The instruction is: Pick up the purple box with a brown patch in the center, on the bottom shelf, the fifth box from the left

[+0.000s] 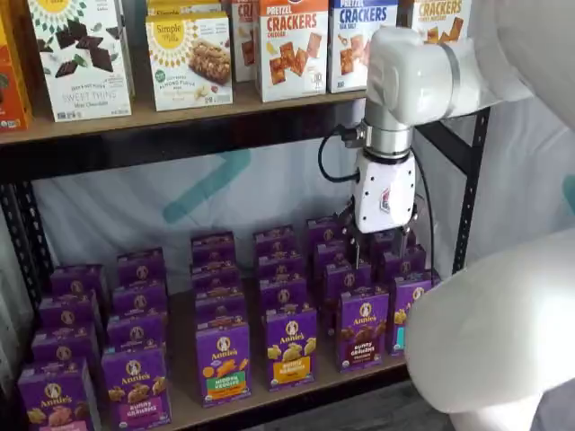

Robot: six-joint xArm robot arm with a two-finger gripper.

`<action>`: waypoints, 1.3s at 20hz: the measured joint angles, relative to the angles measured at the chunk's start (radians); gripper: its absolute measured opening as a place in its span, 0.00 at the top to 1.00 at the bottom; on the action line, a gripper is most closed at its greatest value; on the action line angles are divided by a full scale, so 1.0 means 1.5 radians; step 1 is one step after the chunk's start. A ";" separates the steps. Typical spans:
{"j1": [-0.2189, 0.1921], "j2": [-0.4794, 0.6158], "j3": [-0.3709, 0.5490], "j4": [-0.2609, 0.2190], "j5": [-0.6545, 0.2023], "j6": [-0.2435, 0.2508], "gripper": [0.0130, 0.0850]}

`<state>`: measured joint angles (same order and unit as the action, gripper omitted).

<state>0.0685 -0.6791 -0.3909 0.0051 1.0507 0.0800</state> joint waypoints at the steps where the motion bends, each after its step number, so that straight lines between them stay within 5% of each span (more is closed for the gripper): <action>1: -0.004 0.013 0.002 -0.001 -0.016 -0.004 0.00; 16: -0.047 0.305 -0.006 -0.003 -0.285 -0.048 0.00; 26: -0.072 0.537 -0.059 0.049 -0.472 -0.125 0.00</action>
<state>-0.0392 0.1265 -0.4800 0.0791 0.3424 -0.1076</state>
